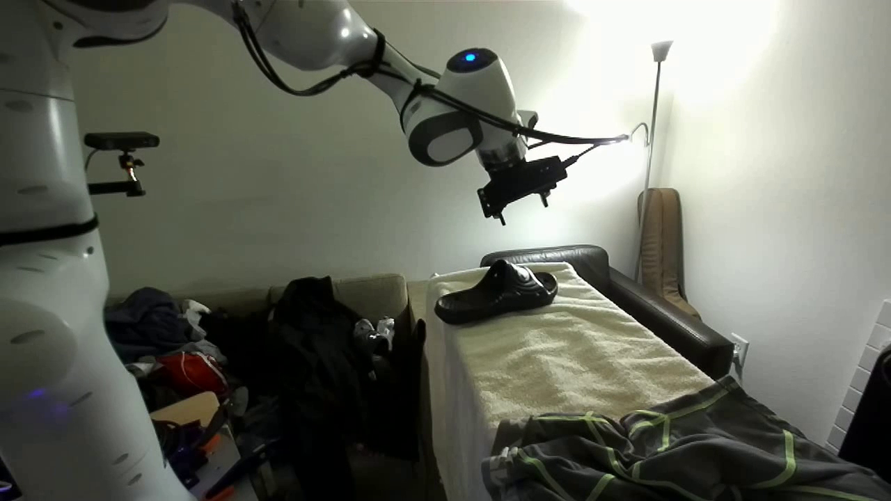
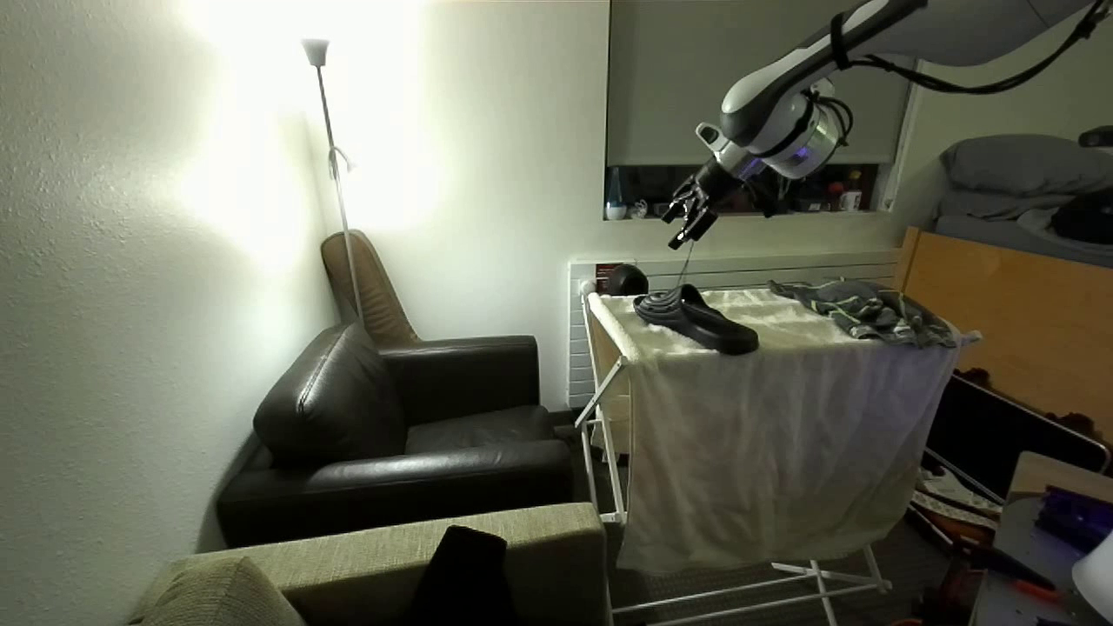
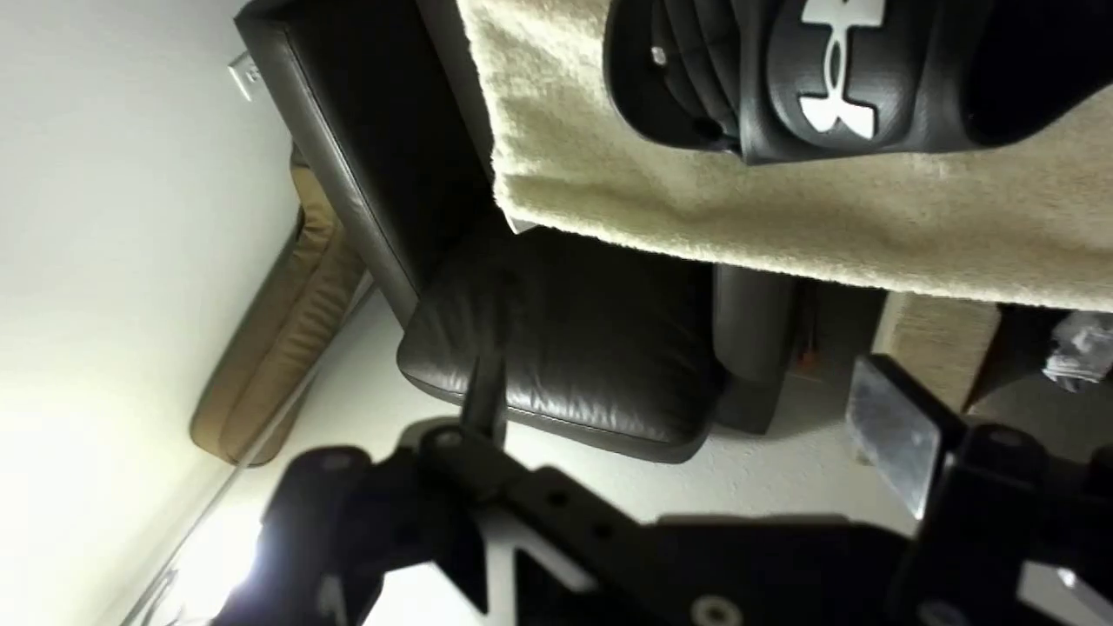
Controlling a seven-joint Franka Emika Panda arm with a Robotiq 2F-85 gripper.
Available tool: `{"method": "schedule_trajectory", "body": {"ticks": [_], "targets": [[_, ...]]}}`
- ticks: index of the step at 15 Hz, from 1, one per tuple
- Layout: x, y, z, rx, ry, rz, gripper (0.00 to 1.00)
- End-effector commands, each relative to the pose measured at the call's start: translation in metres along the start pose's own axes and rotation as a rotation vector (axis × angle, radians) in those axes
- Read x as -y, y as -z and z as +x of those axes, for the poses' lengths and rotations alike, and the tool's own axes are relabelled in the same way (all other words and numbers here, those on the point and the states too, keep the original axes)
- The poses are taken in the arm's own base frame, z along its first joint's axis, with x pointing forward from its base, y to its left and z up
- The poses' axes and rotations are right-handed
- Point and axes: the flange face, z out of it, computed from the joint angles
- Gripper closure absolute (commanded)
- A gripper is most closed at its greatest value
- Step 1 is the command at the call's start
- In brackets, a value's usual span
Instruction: Put the black flip flop on the sofa
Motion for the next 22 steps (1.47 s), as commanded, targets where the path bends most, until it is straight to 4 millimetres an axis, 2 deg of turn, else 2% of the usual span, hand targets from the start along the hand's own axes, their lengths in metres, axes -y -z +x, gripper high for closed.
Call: {"method": "schedule_trajectory", "body": {"ticks": [1, 4, 12, 22], "targets": [[0.008, -0.007, 0.000, -0.039, 0.037, 0.092, 0.00], [0.017, -0.005, -0.008, -0.025, 0.040, 0.177, 0.00], [0.029, 0.012, -0.055, 0.126, 0.099, 0.330, 0.00], [0.057, 0.017, -0.063, 0.283, 0.231, 0.313, 0.00]]}}
